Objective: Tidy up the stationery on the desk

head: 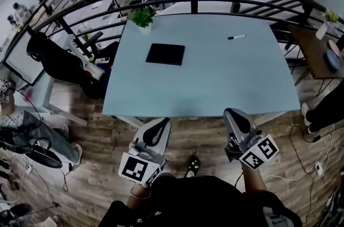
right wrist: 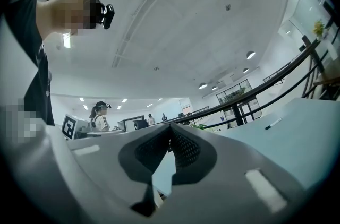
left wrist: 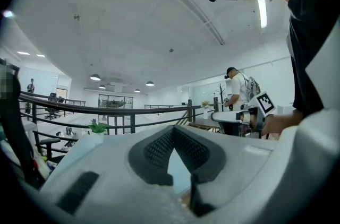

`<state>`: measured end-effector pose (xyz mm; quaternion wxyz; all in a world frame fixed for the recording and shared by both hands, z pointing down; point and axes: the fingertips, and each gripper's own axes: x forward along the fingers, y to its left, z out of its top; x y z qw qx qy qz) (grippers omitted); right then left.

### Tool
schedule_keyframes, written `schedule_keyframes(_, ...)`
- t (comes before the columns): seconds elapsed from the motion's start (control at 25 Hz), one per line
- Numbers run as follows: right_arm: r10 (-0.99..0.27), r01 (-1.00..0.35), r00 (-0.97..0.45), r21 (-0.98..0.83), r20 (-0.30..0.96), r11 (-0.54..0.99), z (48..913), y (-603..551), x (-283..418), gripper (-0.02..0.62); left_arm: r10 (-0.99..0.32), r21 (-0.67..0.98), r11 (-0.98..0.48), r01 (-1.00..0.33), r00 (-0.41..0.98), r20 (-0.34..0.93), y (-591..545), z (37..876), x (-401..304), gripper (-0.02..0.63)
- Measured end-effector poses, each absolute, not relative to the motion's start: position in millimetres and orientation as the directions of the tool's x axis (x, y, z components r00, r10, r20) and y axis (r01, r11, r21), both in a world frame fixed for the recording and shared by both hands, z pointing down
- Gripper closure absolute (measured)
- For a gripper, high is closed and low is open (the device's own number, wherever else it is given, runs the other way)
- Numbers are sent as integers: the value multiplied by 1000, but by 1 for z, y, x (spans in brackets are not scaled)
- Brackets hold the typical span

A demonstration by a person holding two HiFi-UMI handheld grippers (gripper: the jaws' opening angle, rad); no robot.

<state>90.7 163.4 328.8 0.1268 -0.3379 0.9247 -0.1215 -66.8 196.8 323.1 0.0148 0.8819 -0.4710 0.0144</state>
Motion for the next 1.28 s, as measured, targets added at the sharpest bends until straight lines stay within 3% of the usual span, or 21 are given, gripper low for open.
schedule_keyframes(0.68,-581,-533,-802,-273,-137,801,336,118,60,598,-857,26,-506,-862,506,95,163,347,-80,597)
schedule_keyframes(1.28,-539,-508,-836,-227,-100,831,338,3,16,597,-886,83,-453,-888,459,72,53,372,-120,591)
